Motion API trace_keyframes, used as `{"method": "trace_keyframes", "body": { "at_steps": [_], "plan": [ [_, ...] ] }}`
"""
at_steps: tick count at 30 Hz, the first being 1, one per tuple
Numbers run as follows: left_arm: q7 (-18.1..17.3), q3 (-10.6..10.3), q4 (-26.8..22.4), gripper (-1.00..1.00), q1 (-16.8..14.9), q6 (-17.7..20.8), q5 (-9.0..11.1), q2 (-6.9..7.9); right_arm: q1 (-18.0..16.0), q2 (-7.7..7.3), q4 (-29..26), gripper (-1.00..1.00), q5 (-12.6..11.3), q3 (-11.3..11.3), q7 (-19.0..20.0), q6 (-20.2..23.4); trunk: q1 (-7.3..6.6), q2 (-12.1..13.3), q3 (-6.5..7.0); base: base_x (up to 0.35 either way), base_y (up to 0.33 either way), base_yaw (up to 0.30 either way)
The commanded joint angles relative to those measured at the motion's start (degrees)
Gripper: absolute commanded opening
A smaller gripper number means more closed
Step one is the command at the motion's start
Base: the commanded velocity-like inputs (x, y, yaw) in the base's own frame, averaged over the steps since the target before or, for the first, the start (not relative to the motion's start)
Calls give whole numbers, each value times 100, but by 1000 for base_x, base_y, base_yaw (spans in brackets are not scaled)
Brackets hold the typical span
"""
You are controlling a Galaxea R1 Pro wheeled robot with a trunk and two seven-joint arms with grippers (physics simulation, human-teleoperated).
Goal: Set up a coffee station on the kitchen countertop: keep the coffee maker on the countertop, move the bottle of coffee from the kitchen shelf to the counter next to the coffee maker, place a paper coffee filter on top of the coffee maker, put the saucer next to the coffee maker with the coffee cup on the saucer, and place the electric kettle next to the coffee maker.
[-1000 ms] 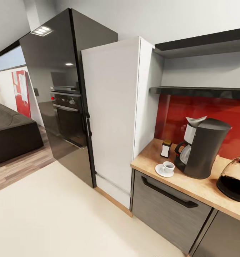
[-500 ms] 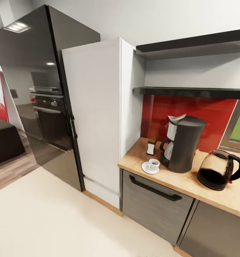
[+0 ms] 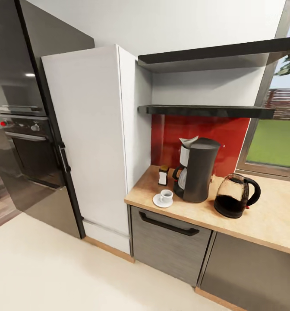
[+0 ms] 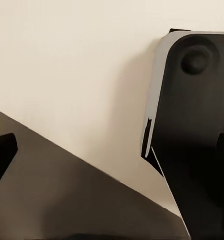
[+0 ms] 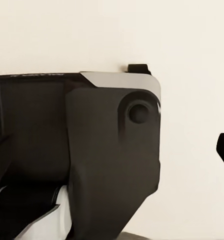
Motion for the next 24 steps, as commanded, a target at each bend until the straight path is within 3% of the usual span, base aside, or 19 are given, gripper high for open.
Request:
{"method": "trace_keyframes", "body": {
  "at_steps": [1,3,6,24],
  "plan": [
    [10,38,-3,100,3,75,-72,-3,-1,3,-14,100,-68,47,-27,34,2,-3,-1,0,0,-300],
    [24,38,-13,100,3,577,-103,-17,0,15,-22,100,-130,52,-37,37,2,-3,-1,0,0,-297],
    [27,38,-17,100,3,706,-109,-13,0,27,-20,100,-142,59,-32,37,2,-3,-1,0,0,-217],
    [28,29,-19,100,12,768,-113,-8,1,32,-16,100,-130,68,-41,29,2,-3,-1,0,0,-20]
  ]
}}
